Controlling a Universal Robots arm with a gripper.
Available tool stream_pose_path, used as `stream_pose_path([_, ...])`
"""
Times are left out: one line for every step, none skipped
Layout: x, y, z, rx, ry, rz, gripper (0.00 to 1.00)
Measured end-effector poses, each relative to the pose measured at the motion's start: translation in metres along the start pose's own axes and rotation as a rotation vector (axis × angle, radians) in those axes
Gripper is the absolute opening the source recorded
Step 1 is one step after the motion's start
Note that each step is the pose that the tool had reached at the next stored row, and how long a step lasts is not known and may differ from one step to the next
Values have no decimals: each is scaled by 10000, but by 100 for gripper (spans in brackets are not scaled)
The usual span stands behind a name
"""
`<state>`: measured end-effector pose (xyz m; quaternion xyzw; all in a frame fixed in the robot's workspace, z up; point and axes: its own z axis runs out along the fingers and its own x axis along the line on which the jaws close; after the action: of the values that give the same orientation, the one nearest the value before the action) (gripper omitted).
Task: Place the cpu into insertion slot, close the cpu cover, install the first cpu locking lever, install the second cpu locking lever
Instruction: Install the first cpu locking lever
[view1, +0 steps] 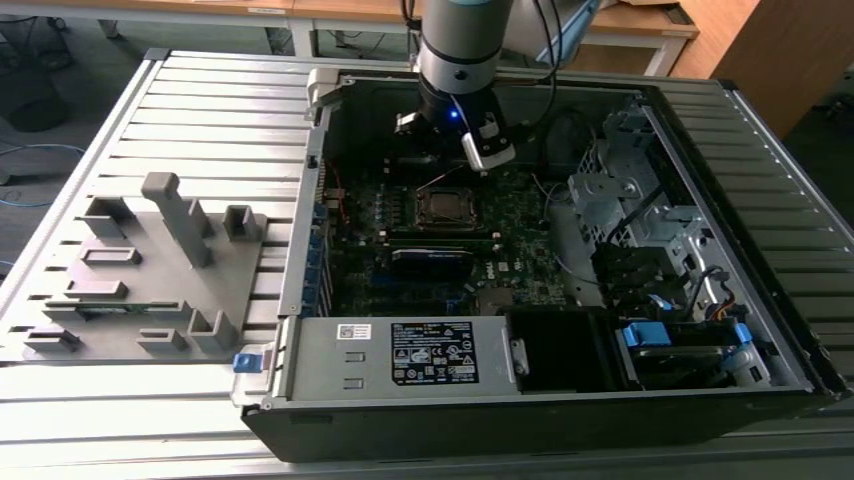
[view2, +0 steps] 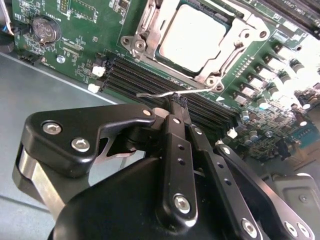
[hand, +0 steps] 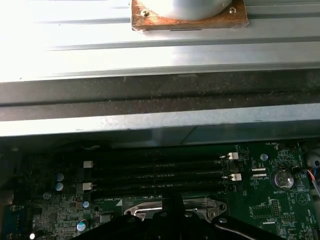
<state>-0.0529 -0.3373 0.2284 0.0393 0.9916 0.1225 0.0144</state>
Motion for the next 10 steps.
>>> stream_pose_path([-8, -2, 10, 0, -3, 12, 11])
stream_pose_path([-17, -3, 20, 0, -9, 34, 11])
stream_pose_path([-26, -5, 28, 1, -18, 67, 11])
stream_pose_path([-32, -6, 35, 1, -32, 123, 11])
stream_pose_path([-34, -7, 38, 3, -45, 180, 11])
stream_pose_path([-34, -7, 38, 6, -48, 199, 11])
stream_pose_path([-34, -7, 38, 6, -49, 200, 11])
stream_pose_path([-34, -7, 38, 6, -49, 201, 11])
stream_pose_path([-34, -7, 39, 5, -50, 202, 11])
stream_pose_path([-34, -7, 40, 4, -51, 203, 11])
